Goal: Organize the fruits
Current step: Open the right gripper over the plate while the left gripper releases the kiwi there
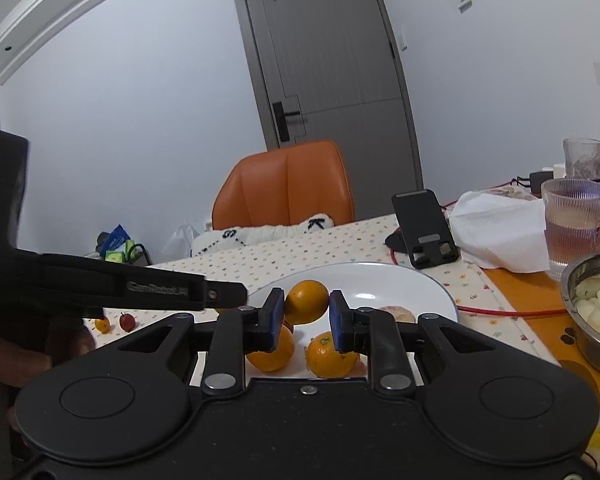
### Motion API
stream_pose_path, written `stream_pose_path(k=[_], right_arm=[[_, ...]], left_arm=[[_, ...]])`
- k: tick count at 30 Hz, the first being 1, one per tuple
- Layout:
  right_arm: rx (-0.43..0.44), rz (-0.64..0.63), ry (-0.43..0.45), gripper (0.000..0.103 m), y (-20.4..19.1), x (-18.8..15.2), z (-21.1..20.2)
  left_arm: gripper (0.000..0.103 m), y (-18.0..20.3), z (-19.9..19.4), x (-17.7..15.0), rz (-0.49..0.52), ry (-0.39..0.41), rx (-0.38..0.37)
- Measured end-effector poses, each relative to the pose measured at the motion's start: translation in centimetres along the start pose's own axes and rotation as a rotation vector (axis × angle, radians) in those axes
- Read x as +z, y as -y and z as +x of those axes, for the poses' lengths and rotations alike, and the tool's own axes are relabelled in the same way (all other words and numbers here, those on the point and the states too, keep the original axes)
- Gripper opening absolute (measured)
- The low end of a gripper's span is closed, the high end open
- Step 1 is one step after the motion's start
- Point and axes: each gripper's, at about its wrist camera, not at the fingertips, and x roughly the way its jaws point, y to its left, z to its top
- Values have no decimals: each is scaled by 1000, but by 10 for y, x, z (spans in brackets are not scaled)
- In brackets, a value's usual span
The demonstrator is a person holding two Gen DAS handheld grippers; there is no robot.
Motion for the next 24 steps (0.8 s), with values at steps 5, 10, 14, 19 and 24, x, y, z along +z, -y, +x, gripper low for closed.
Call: stream_pose_path(k=[5,10,14,19,24], right_arm=[[-17,14,9,24,6,-7,3],[-30,31,68,50,8,-6,-6],[-28,73,70,56,18,-7,-6],[-15,78,54,57,19,-10,-2],[-29,91,45,58,21,-10,-2]], left_arm=[[23,2,15,-2,-1,-11,-15],[23,3,28,-2,16,-12,-47],[23,-1,30,2,9,-8,-78],[23,-5,32,1,1,-11,-109],[23,-7,26,4,-37,15,-141]])
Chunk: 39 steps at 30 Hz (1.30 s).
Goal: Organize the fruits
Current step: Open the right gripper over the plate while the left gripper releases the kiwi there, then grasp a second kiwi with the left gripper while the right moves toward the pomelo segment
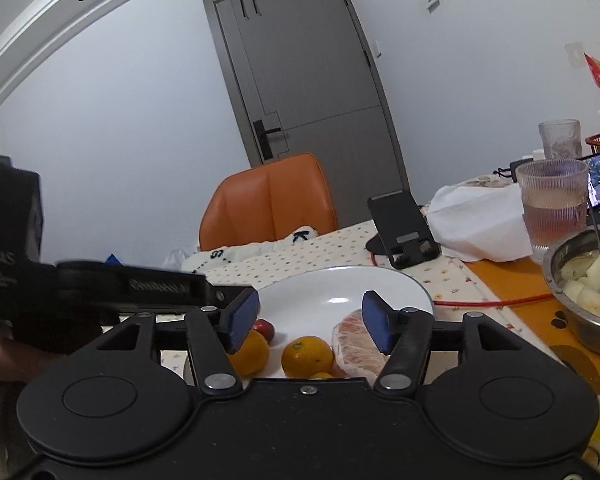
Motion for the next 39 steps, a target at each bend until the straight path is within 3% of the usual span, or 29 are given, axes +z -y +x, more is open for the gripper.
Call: stream_pose_path(k=[4,10,15,18,23,39], right_arm=[[-31,-15,9,65,-4,2,-2],[-86,-54,37,71,-12,10,-11],[-123,-82,34,73,-20,10,-11],[-104,-84,14,75,-25,13,-13],[-86,-126,-23,76,-40,13,-11],[10,-166,-122,75,-99,4,1]], left_arm=[[30,7,-7,1,20,19,-22],[53,5,-26,6,-1,93,-37],[66,1,-36,7,-22,120,-32],[72,-1,-45,7,-16,132,12],[76,-11,-66,3,-11,161,64],[77,-76,-131,-27,-79,175,226]])
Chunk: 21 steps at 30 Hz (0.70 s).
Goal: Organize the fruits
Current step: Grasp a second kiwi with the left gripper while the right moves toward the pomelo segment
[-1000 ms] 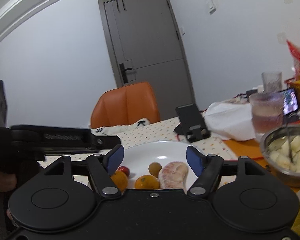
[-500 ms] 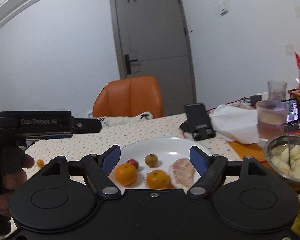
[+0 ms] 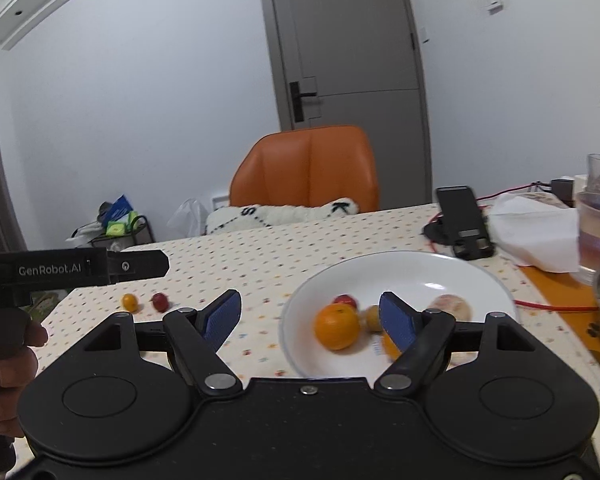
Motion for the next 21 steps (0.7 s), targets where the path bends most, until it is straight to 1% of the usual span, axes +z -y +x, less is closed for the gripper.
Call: stream_pose_path(k=[10,13,16,19,21], right_arm=[[73,-56,-45,75,-46,4,18],[90,-73,-59,75,-59,4,25],[98,-95,-71,75,-70,4,31],[100,-114,-86,75,-79,4,37],[98,-126,-98,75,-84,2,41]], left_arm=[[76,-48,-14,-9,-42,-21,97],[75,-60,-11,-15,-67,-54,104],[72,-66,-4,-25,-80,-88,94],[63,-68,4,-35,-77,-121,84],[55,-70,10,-40,-83,-144,82]])
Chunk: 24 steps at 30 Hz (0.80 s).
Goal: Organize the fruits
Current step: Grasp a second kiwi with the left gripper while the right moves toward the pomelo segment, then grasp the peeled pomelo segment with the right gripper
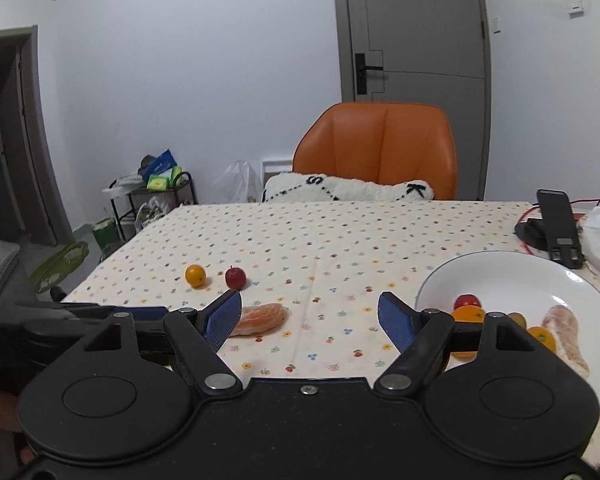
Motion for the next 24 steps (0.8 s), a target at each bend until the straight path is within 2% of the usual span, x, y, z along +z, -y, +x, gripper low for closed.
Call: stream_pose_path(k=[4,6,14,24], right_arm=[[2,-12,-24,75,-5,-1,10],[4,-15,-36,75,-8,-1,16],[39,-16,-76,75,-21,-1,36],[87,-33,-127,76,-39,0,63]], left_arm=[[42,-6,15,-6,-5,-46,27],[24,-11,17,-7,-2,-40,42],[24,-29,11,-1,-26,-50,52],[24,-54,-1,10,-54,-23,81]])
